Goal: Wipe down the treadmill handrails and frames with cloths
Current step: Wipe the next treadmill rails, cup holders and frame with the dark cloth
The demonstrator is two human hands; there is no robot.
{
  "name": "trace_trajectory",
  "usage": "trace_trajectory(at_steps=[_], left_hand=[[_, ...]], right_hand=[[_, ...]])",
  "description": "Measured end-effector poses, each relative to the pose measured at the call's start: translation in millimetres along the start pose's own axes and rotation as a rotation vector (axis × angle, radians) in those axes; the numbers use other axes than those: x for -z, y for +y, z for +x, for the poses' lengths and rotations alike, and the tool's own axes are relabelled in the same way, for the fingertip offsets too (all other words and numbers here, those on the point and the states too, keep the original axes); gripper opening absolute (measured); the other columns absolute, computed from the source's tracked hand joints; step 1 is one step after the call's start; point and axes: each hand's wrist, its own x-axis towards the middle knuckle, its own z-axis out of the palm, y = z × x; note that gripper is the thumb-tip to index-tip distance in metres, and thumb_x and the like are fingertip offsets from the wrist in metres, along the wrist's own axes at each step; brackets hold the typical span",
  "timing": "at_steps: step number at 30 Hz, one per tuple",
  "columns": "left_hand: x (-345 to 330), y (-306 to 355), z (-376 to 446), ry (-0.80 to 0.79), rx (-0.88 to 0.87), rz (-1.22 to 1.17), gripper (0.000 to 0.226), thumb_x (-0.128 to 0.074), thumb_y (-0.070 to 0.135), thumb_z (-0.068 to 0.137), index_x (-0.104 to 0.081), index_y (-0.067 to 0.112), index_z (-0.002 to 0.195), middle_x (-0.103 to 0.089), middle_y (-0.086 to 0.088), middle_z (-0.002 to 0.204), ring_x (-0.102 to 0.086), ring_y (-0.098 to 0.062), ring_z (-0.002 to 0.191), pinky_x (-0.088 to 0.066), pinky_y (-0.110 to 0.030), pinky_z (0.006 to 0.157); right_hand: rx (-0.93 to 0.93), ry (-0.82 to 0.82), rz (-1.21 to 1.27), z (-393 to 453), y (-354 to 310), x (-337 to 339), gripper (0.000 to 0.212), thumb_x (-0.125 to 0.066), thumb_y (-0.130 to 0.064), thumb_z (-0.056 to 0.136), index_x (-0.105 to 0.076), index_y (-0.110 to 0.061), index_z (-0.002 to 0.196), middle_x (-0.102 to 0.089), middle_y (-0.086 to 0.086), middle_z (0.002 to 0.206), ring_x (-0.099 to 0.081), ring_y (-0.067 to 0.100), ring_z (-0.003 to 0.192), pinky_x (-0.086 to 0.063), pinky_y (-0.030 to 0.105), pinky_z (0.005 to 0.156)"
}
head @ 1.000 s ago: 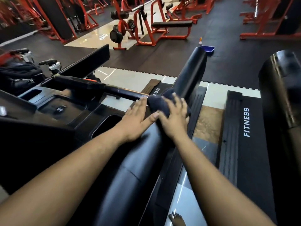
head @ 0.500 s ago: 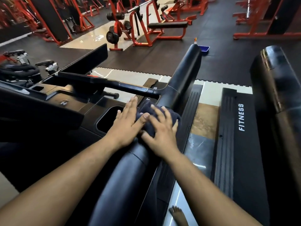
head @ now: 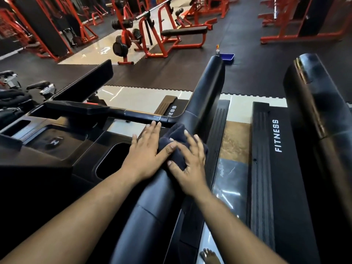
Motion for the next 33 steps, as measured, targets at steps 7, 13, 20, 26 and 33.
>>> trace_trajectory(at_steps=[7,13,20,26,33], left_hand=[[0.9,23.8,39.6,-0.044,-0.019,0.115,0.114,-0.003,0.090,0.072,0.010,0.024,0.164,0.015,0.005,0.172,0.015,-0.008,0.157,0.014,-0.049,0.126],[-13.3,30.1,62.2,-0.068,-0.009,0.230,0.119,0.009,0.097,0.069,0.014,0.024,0.163,0.017,0.007,0.171,0.019,-0.007,0.156,0.014,-0.053,0.124],[-15.6,30.6,60.5,-0.058,0.004,0.266,0.116,0.006,0.097,0.072,0.018,0.024,0.161,0.019,0.008,0.171,0.021,-0.006,0.155,0.012,-0.055,0.125],[-18.2,28.4,58.3,0.051,0.005,0.185,0.119,0.012,0.098,0.068,0.022,0.024,0.160,0.020,0.004,0.171,0.017,-0.009,0.157,0.017,-0.051,0.122],[-12.1,34.8,54.7,-0.011,0.043,0.206,0.122,0.010,0.098,0.067,0.025,0.018,0.159,0.025,0.003,0.169,0.022,-0.010,0.155,0.013,-0.058,0.124]], right_hand=[[-0.544,0.158,0.367,102.1,76.1,19.8,0.083,-0.050,-0.048,0.085,-0.030,-0.018,0.160,-0.013,0.014,0.170,-0.009,0.026,0.158,-0.007,0.034,0.126],[-0.541,0.153,0.481,30.0,86.0,-6.9,0.082,-0.043,-0.062,0.087,-0.019,-0.029,0.158,-0.005,-0.003,0.169,-0.002,0.004,0.155,0.000,0.010,0.121],[-0.766,0.221,0.395,134.2,116.0,14.6,0.061,-0.049,-0.026,0.108,-0.024,-0.011,0.162,-0.015,0.014,0.170,-0.014,0.024,0.157,-0.011,0.028,0.123],[-0.360,0.041,0.139,81.9,65.0,10.0,0.072,-0.052,-0.059,0.085,-0.039,-0.041,0.154,-0.009,0.002,0.172,-0.006,0.016,0.154,0.001,0.020,0.122],[-0.451,-0.151,-0.188,180.0,66.8,29.4,0.060,-0.060,-0.050,0.095,-0.040,-0.042,0.152,-0.004,-0.009,0.172,0.001,0.027,0.157,-0.020,0.069,0.118]])
